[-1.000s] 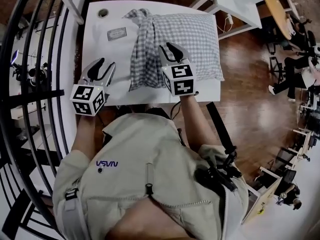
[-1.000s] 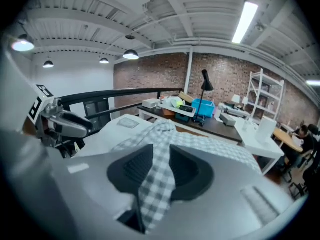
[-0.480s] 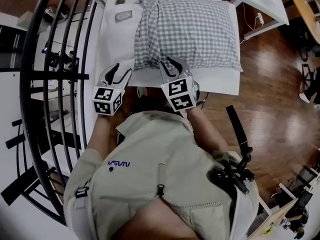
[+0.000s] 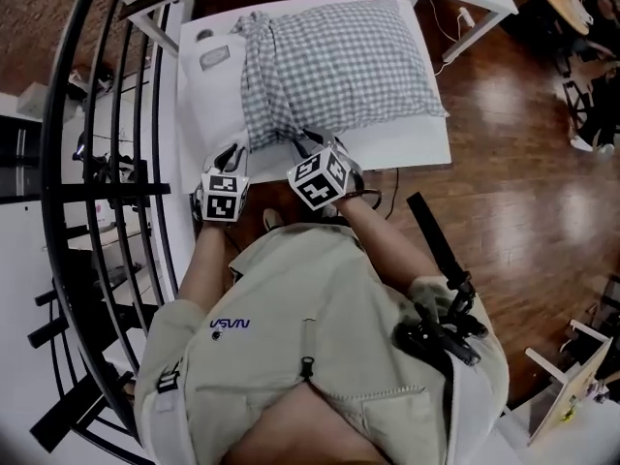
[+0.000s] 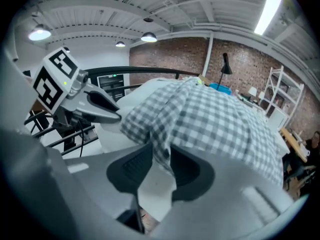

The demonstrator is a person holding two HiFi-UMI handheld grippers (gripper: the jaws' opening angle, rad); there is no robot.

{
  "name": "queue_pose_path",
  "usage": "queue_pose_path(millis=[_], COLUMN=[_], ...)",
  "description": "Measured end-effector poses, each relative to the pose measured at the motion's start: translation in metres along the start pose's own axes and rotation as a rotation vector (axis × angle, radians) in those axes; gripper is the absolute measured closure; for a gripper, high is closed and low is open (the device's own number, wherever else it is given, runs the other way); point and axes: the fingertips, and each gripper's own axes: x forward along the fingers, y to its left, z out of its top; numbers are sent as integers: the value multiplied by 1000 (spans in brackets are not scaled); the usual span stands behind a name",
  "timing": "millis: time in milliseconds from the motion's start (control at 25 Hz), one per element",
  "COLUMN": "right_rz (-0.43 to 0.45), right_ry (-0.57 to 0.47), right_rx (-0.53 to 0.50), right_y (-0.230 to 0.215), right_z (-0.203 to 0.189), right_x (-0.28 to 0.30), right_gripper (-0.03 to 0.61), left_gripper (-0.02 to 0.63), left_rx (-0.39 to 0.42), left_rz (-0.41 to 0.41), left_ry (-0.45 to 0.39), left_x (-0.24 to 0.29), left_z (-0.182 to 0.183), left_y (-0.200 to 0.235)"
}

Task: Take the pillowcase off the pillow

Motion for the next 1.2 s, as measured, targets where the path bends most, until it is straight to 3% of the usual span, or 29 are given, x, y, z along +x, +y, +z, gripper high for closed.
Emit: queue_pose_path(millis=[80,160,400,800,1000,1200], right_rz=[-37,-81,-183,-444,-517,-497], right_ry=[20,30,-21,-95,-51,48], right_rx=[-3,-1,75,155,216,275], right_y=[2,-1,-25,-106,-145,-154], right_z=[0,0,6,10,-18,-61], right_x=[11,17,-7,-57,-66,-41], right_gripper=[469,567,572,574,574,574], left_gripper=[575,585,591,594,595,595], left_rx=[18,16,-13,-118,-218,-294], left_rz=[1,-13,19,104,137,131], left_ry=[-19,-21,-109,-253,-260,-184], left_x=[0,-4,-19,-60,-67,-52], left_z=[4,6,26,65,57,17], left_y=[11,14,32,78,100,99])
